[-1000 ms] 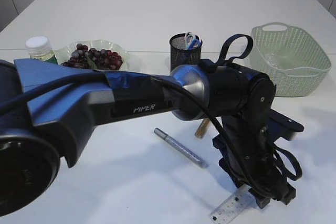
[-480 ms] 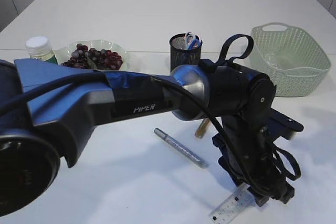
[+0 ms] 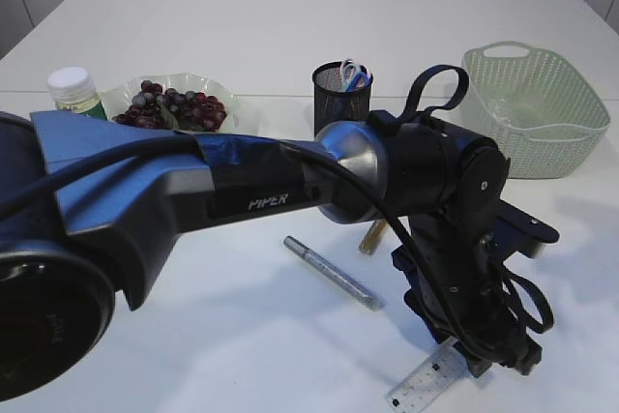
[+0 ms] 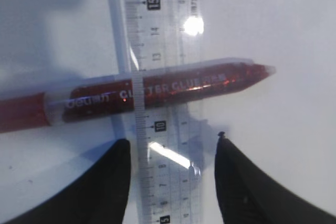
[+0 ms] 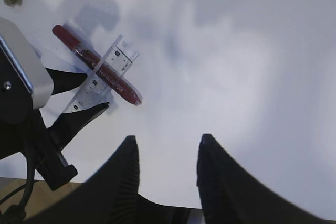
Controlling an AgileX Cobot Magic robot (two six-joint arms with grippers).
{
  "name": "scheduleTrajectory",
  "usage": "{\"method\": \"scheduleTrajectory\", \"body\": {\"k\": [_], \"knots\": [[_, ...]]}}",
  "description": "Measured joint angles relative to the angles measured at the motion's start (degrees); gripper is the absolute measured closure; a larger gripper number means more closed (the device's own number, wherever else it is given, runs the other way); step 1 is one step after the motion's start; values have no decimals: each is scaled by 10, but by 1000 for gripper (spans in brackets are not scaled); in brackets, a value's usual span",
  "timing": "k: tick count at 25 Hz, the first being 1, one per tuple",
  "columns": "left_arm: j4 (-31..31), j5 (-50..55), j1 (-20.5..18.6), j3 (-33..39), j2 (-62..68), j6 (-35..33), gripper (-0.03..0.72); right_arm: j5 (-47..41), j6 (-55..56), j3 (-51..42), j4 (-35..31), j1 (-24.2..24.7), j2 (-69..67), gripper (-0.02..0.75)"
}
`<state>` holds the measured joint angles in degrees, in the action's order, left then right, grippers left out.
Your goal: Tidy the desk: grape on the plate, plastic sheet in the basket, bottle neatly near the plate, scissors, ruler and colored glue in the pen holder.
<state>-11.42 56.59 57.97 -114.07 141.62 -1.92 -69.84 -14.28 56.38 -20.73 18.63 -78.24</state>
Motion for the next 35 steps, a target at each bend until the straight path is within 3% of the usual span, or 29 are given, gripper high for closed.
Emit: {"method": "scheduleTrajectory", "body": {"k": [9, 28, 35], "knots": [[2, 0, 0, -2, 4, 0, 421, 0, -1, 0, 0, 0, 0, 428], [8, 40, 0, -7, 4, 13, 430, 0, -2, 0, -1, 0, 0, 428], [14, 67, 0, -49, 9, 15, 460, 0, -2, 0, -1, 0, 0, 428]]}}
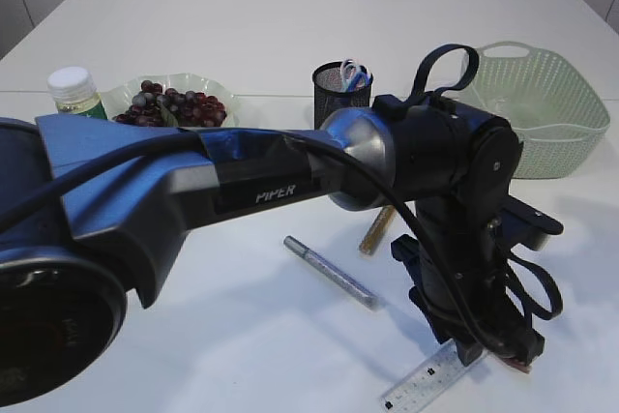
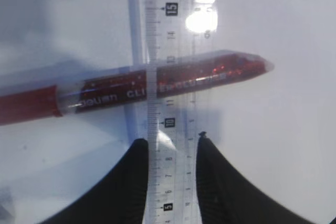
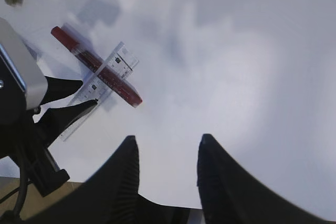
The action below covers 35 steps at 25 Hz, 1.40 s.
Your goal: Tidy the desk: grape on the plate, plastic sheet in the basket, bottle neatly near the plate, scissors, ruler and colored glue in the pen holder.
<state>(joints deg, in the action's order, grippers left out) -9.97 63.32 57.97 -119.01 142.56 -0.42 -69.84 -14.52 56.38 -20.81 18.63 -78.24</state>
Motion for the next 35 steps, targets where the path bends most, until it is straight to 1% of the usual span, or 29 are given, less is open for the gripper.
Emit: {"method": "scheduleTrajectory", "body": {"k": [6, 9, 11, 15, 17, 20, 24, 27, 35], "knots": [[0, 20, 0, -7, 0, 4, 468, 0, 0, 0, 0, 0, 0, 428], [0, 20, 0, -8, 0, 4, 458, 0, 0, 0, 0, 0, 0, 428], [0, 20, 0, -8, 0, 4, 418, 0, 0, 0, 0, 0, 0, 428], [0, 18, 0, -9, 0, 4, 293, 0, -2, 0, 0, 0, 0, 426], [3, 18, 0, -9, 0, 4, 271, 0, -2, 0, 0, 0, 0, 426], [14, 18, 0, -10, 1, 4, 262, 0, -3, 0, 0, 0, 0, 426], [30, 18, 4, -47, 5, 4, 260, 0, -3, 0, 0, 0, 0, 426], [30, 22, 9, -68, 5, 8, 260, 0, -3, 0, 0, 0, 0, 426], [45, 51, 19, -72, 7, 14, 259, 0, -4, 0, 0, 0, 0, 426]]}}
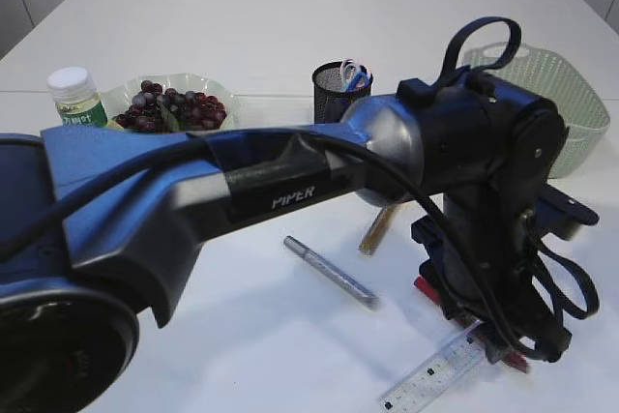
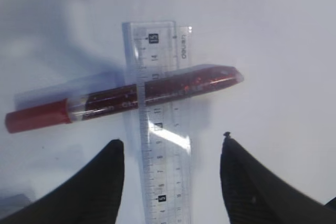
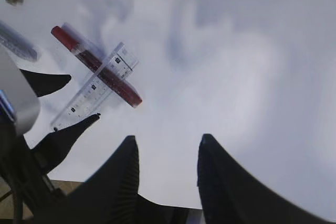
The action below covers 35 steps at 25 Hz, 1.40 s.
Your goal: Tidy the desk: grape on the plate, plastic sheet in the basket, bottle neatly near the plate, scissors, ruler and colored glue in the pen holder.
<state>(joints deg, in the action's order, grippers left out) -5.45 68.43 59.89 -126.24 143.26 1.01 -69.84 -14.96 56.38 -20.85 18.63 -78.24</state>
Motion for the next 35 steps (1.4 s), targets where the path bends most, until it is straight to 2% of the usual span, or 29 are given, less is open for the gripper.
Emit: {"method": "scheduleTrajectory", "body": {"k": [35], "knots": [[9, 11, 6, 0, 38, 0, 259, 0, -1, 0, -1, 0, 0, 426]]}}
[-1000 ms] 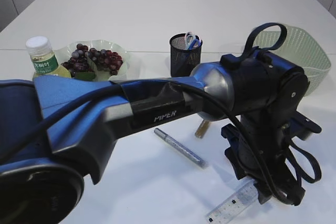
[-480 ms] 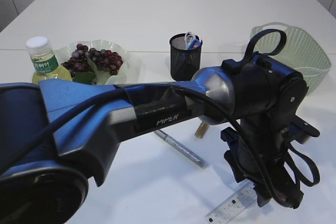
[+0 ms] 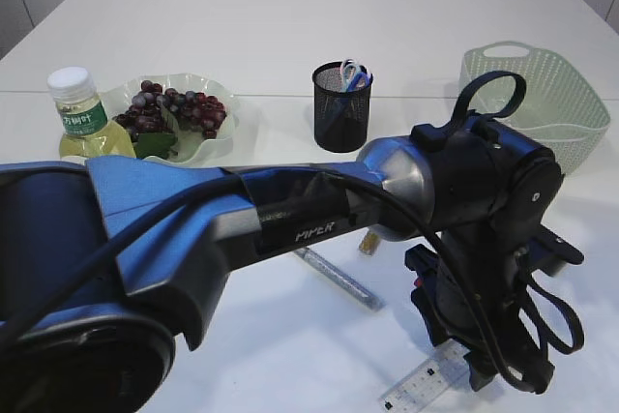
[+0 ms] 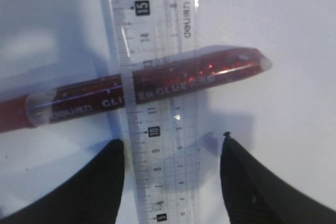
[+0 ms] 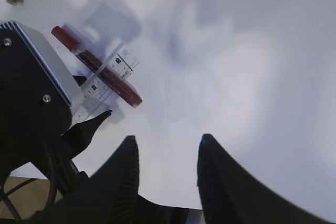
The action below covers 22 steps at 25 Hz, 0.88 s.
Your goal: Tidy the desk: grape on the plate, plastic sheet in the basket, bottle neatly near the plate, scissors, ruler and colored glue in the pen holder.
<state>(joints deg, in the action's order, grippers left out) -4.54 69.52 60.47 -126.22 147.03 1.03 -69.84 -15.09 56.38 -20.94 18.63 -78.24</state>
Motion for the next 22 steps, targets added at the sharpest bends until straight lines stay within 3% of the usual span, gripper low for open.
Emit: {"method": "scheduleTrajectory", "body": {"k": [10, 16, 22], "knots": [[-1, -1, 0, -3, 5, 0, 265, 0, 0, 0, 0, 0, 0, 429], [0, -1, 0, -3, 5, 0, 408, 0, 0, 0, 0, 0, 0, 429], [0, -1, 0, -3, 5, 0, 425, 0, 0, 0, 0, 0, 0, 428]]}}
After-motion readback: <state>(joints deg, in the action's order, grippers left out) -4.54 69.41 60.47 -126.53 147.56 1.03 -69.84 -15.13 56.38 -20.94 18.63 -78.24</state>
